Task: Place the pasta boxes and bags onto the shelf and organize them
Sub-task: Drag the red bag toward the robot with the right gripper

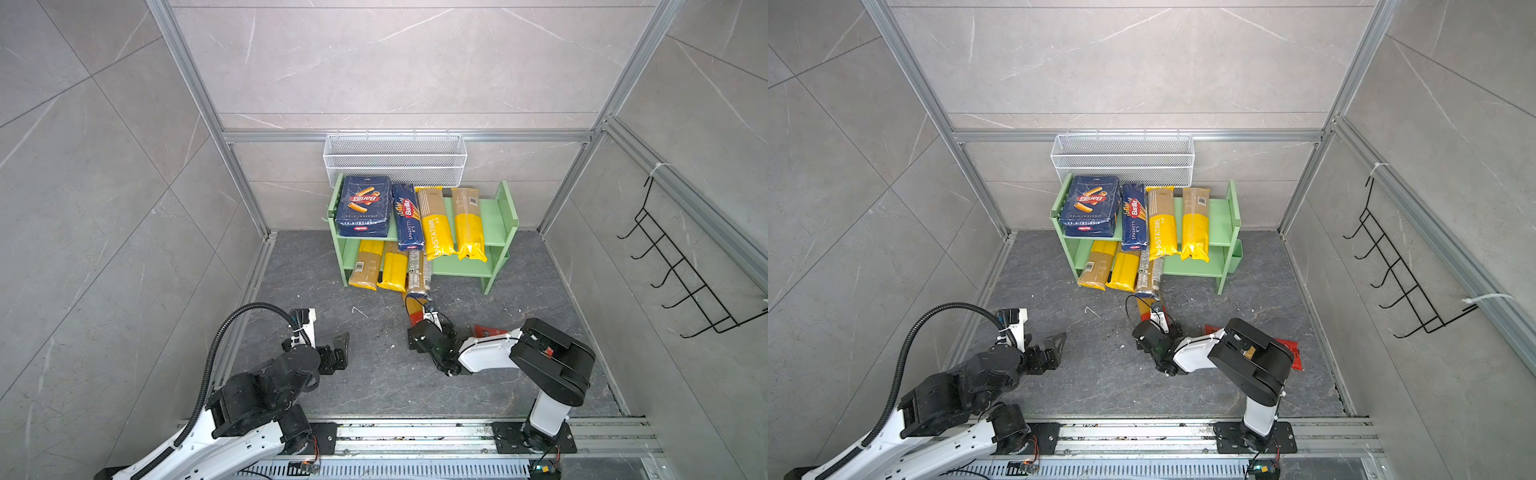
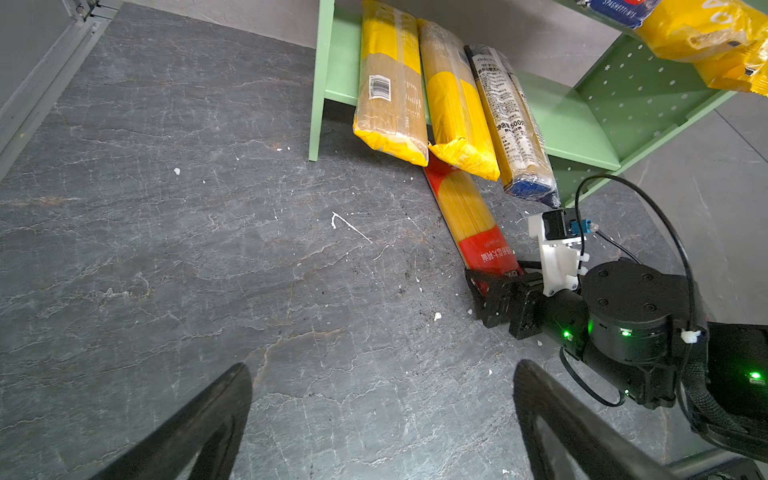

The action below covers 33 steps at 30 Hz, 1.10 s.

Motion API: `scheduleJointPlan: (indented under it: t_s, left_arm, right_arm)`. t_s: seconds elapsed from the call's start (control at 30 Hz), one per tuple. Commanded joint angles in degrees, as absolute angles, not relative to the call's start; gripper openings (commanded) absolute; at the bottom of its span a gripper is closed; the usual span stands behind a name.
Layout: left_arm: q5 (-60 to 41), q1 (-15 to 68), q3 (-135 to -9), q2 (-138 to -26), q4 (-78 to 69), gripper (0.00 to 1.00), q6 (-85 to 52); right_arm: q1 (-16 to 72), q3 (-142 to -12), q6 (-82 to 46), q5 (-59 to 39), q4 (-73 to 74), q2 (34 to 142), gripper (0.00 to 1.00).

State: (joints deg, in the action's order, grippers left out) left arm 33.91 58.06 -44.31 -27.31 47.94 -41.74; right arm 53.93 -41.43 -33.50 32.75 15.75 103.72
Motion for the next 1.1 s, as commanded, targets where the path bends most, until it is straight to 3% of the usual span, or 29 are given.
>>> scheduleJointPlan:
  t_s: [0.0, 0.13, 0.2, 0.37, 0.63, 1.07]
  left_arm:
    - [33.14, 57.74, -44.74, -27.51, 46.84, 1.00, -40.59]
    - [33.13, 57.73, -45.61, -27.86, 48.18, 1.00, -41.21]
    - [33.22, 57.74, -45.62, -27.73, 48.63, 1.00, -41.80]
    - [32.83, 57.74, -44.73, -26.66, 48.95, 1.00, -42.91]
    - [32.43, 57.73, -44.32, -25.74, 49.13, 1.00, -43.48]
    - [31.64, 57.74, -41.59, -23.35, 48.95, 1.00, -46.32]
  right_arm:
    - [56.87, -38.94, -38.71, 26.04, 5.19, 110.50, 0.99]
    - [58.17, -38.50, -40.61, 26.60, 5.54, 112.30, 0.97]
    - [58.36, -38.03, -41.23, 26.61, 6.04, 113.17, 0.89]
    - [58.52, -36.34, -42.44, 26.55, 7.04, 114.04, 0.47]
    - [61.88, -32.65, -45.53, 26.22, 6.80, 112.04, 0.00]
    - [73.45, -27.57, -56.02, 30.99, -4.07, 100.09, 0.00]
